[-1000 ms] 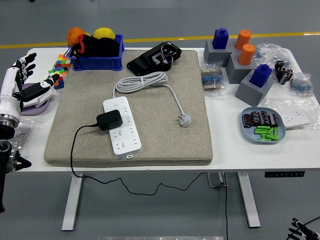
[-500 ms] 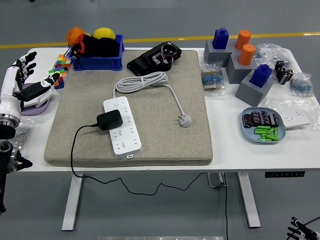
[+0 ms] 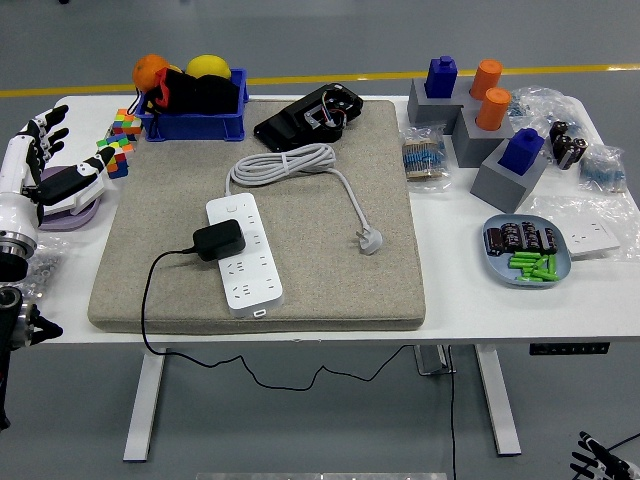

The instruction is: Press the white button,pick up the black plug,place it near the board,insert it into the board

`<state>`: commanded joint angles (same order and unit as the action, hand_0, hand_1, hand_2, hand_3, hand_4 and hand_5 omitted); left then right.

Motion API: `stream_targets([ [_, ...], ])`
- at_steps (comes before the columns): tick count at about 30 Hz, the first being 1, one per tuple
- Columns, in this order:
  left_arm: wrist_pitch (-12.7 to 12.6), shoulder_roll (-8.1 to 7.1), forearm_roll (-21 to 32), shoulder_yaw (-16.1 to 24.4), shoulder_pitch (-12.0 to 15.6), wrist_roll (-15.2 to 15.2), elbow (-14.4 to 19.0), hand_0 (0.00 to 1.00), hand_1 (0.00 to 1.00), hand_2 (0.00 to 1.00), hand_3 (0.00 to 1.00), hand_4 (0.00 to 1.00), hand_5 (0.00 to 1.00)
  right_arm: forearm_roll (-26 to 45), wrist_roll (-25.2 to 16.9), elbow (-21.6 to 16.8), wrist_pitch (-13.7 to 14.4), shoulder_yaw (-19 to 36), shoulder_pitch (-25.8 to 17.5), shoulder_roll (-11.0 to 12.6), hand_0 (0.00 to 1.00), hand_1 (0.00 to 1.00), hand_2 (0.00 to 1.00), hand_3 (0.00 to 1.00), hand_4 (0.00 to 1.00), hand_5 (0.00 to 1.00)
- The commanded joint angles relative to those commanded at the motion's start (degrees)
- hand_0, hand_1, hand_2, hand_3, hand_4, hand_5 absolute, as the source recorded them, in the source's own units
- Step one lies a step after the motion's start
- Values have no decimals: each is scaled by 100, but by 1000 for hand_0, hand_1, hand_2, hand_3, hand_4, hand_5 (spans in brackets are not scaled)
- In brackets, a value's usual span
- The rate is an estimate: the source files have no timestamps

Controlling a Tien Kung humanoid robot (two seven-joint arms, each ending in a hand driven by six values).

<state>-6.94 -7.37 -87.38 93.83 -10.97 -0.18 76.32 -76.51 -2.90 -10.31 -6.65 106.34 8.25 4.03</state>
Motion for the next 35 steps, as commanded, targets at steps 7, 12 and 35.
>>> stream_targets([
  [7, -2, -13, 3, 60, -1, 7, 5, 859, 884, 927, 870, 876, 167, 49, -25, 0, 66, -2, 20, -7, 784, 693, 648, 622, 714, 468],
  [12, 1, 5, -4, 88, -17, 30, 3, 859, 881, 925, 870, 872, 166, 83, -20, -2, 50, -73, 10, 27, 790, 717, 677, 630, 714, 468],
  [35, 27, -37, -45, -73, -79, 87, -49, 858, 878, 920, 865, 861, 160, 15, 21, 0, 54, -24, -17, 64, 784, 704, 672, 627, 715, 473],
])
